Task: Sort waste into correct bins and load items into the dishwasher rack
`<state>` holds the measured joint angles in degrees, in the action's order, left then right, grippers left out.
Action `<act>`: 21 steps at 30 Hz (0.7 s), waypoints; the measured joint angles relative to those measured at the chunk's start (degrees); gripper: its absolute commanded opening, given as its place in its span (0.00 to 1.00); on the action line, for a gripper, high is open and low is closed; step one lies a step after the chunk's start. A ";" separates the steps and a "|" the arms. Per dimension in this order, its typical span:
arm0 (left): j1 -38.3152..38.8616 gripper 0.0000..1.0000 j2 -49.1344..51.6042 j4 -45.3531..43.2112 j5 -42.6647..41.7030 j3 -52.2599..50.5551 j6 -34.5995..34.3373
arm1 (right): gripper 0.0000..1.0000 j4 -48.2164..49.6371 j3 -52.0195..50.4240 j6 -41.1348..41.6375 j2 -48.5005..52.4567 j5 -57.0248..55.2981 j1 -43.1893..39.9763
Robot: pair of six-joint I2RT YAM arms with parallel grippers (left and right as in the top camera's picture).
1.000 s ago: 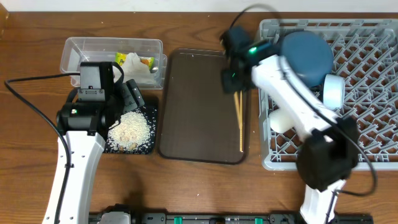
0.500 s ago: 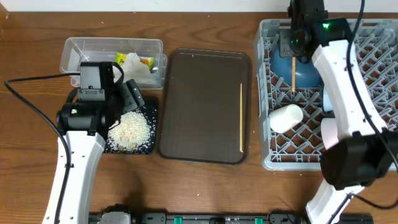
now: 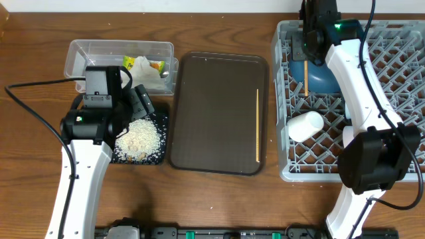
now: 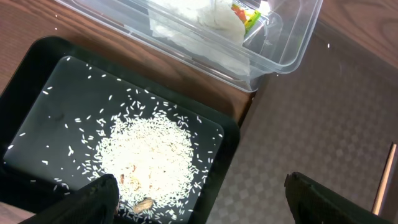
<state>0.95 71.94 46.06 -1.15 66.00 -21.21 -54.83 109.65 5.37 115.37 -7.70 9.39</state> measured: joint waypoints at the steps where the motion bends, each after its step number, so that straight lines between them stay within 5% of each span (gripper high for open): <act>1: 0.00 0.88 0.00 0.00 0.00 0.00 -0.02 | 0.07 0.31 0.00 0.02 0.00 0.33 0.00; 12: 0.00 0.88 0.00 0.00 0.00 0.00 0.00 | 0.08 1.60 -0.07 0.07 -0.02 1.73 0.55; 17: 0.00 0.88 0.00 0.00 0.00 0.00 0.00 | 0.32 2.60 -1.33 0.46 0.00 1.97 1.86; 21: 0.00 0.88 0.00 0.00 0.00 0.00 -0.02 | 0.38 2.80 -2.21 0.98 0.00 2.14 2.05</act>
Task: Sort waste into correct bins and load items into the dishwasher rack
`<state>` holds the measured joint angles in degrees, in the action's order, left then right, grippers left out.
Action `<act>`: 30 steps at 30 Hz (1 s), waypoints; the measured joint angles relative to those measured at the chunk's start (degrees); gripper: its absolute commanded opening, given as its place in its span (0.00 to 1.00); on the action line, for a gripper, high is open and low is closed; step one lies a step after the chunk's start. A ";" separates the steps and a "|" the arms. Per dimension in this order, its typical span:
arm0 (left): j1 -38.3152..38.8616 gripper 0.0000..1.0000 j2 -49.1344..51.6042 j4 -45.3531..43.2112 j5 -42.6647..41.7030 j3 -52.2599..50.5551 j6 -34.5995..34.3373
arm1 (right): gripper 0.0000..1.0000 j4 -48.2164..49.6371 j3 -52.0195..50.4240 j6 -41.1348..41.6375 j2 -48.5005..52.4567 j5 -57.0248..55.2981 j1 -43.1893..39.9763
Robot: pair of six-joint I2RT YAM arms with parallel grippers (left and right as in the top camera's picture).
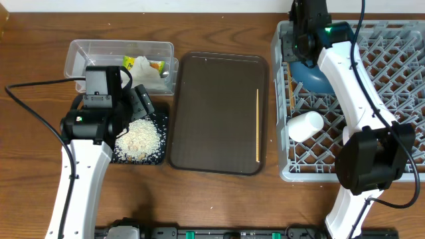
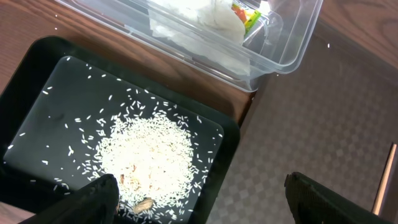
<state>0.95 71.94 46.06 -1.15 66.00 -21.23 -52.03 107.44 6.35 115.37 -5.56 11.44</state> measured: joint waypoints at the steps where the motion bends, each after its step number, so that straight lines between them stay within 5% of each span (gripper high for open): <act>1: 0.00 0.88 0.00 0.00 0.00 0.00 0.00 | 0.38 0.00 -0.04 0.02 0.00 0.00 0.00; 11: 0.00 0.88 0.00 0.00 0.02 0.00 0.02 | 0.45 -2.56 -0.04 0.52 -0.07 1.03 2.12; 17: 0.00 0.88 0.00 0.02 0.00 0.00 0.00 | 0.47 -4.52 -0.04 1.36 -1.88 1.27 10.67; 30: 0.00 0.88 0.00 0.00 0.02 0.00 0.02 | 0.45 -15.10 -1.03 15.96 4.09 -1.84 21.29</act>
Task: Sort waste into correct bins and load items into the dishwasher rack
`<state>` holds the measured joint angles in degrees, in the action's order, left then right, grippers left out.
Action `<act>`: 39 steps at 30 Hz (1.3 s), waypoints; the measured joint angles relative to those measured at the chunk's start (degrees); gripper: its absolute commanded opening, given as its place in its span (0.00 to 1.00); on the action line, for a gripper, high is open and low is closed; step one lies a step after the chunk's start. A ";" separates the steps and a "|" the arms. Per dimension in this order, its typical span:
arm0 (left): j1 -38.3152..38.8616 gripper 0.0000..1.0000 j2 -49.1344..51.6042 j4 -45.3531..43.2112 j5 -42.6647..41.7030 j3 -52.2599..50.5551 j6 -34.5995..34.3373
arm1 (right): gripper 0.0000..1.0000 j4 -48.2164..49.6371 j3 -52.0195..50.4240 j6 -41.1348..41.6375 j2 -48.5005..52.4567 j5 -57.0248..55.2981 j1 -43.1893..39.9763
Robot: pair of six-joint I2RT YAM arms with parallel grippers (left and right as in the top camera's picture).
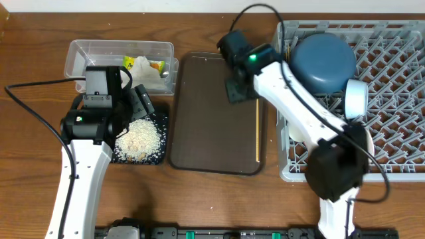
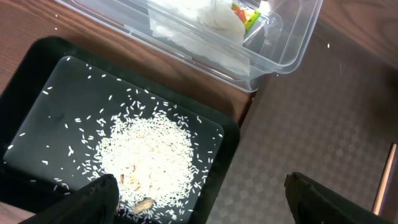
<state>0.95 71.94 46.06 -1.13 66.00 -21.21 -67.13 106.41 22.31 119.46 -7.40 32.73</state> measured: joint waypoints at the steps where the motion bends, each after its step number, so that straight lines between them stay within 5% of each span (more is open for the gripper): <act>1: 0.00 0.88 0.00 0.00 0.00 0.00 0.00 | 0.45 -0.72 -0.11 0.85 1.42 -0.13 0.11; 18: 0.00 0.88 0.00 0.00 0.00 0.00 0.00 | 0.46 -6.62 -1.66 3.41 9.92 -0.35 0.07; 26: 0.00 0.88 0.00 0.02 -0.02 0.00 -0.02 | 0.38 -3.19 -7.69 3.63 10.14 0.42 -1.84; 39: 0.00 0.88 0.00 0.00 -0.02 0.00 0.00 | 0.01 1.70 -10.05 3.34 8.87 3.93 -1.36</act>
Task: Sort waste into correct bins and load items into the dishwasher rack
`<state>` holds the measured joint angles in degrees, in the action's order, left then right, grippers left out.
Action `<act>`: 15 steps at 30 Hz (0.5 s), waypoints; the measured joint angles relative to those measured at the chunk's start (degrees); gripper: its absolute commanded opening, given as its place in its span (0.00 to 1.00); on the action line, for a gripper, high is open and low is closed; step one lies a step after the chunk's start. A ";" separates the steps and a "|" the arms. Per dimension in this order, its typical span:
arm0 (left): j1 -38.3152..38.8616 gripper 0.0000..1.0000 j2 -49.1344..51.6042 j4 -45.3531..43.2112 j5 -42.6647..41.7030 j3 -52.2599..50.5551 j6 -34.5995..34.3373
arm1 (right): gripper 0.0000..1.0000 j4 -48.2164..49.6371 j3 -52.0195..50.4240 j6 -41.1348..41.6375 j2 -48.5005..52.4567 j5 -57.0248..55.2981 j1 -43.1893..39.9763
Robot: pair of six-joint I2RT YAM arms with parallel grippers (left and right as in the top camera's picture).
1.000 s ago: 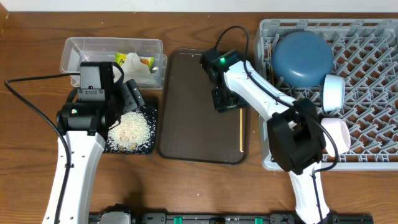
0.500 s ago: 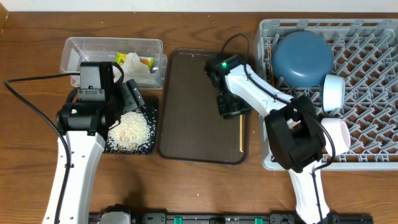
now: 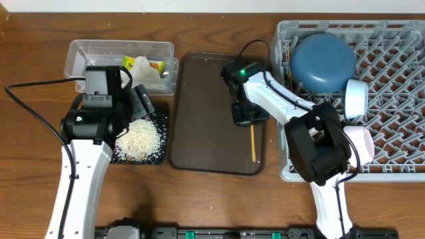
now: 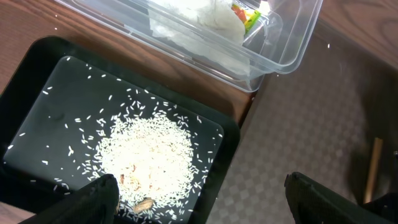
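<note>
One wooden chopstick [image 3: 253, 145] lies on the brown tray [image 3: 206, 126], its lower half showing. My right gripper [image 3: 243, 114] is down on the tray over the chopstick's upper end; its jaws are hidden from above. The chopstick [image 4: 372, 165] also shows at the right edge of the left wrist view. My left gripper [image 4: 205, 202] hangs open and holds nothing, above the black bin [image 3: 154, 157] of spilled rice [image 4: 146, 158]. The grey dishwasher rack [image 3: 398, 169] holds a blue bowl [image 3: 323, 61] and two white cups [image 3: 355, 99].
A clear plastic tub [image 3: 80, 53] with wrappers and paper stands behind the black bin. A thin wooden stick [image 3: 291, 63] stands at the rack's left edge. Bare wood table [image 3: 199, 199] runs along the front.
My right gripper went from the tray's back right to the tray's right middle, down over the chopstick. The chopstick now lies slightly further left and tilted. My left arm has not moved.
My right gripper was first in the rack's back left corner beside the blue bowl with a stick there. Then it was at the rack's left edge. Then it was over the tray, and now it sits on the remaining chopstick. The left gripper stayed open over the rice.
</note>
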<state>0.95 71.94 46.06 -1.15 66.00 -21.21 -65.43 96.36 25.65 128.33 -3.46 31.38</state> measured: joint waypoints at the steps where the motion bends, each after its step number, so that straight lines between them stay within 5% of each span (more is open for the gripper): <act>1: 0.00 0.88 0.00 0.00 0.00 0.00 -0.02 | 0.01 0.02 -0.07 0.11 -0.07 0.09 0.00; 15: 0.00 0.88 0.00 0.02 0.00 0.00 -0.02 | 0.01 -3.04 4.17 -4.61 -0.87 3.19 -0.26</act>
<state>0.95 71.94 46.09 -1.15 66.00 -21.23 -68.47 100.53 21.04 127.46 -0.27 31.11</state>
